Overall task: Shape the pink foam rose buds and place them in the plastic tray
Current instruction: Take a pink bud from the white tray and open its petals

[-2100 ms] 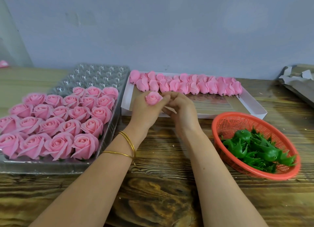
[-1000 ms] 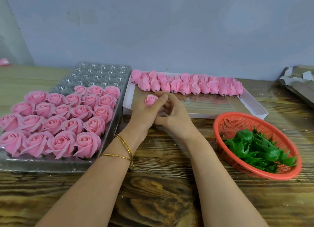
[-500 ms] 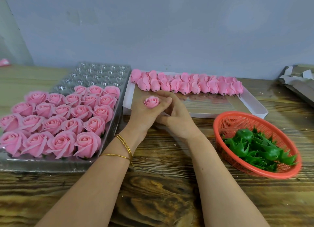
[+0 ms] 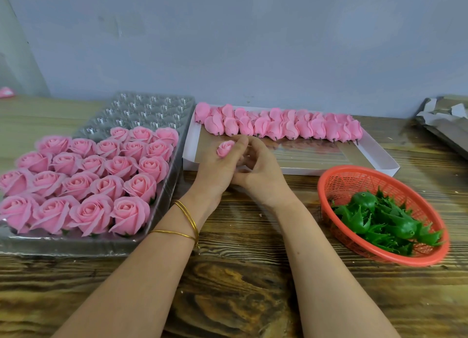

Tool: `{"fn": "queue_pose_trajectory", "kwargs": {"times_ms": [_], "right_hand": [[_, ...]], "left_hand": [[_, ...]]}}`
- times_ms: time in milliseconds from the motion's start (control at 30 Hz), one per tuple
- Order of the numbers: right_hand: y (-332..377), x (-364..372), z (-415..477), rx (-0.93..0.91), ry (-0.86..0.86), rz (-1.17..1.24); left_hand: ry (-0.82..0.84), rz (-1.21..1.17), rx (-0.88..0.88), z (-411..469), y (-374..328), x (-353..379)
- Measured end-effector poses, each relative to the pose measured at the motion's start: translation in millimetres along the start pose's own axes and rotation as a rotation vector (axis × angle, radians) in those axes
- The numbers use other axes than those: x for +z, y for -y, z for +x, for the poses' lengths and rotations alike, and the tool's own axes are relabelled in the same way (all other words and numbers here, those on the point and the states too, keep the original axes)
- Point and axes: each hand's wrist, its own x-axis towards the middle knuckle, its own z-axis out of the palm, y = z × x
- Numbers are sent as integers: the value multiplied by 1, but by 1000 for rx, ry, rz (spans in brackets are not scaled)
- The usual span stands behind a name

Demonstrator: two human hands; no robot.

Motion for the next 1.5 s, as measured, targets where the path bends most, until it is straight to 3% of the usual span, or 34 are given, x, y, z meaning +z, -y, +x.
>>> {"fn": "queue_pose_trajectory", "kwargs": {"times_ms": [467,700,1067,1500], "right_hand": [[5,-3,-4,40,72,13],[6,-2,-4,-1,26,-25],[1,-2,-2,27,-6,-9],[5,-1,-3,36,18,-4]], "left_hand": [[69,149,82,-1,-4,-7],[-33,52,-1,4,3,-3],[90,108,99,-2,-3,-5],[33,75,35,3,1,-6]]}}
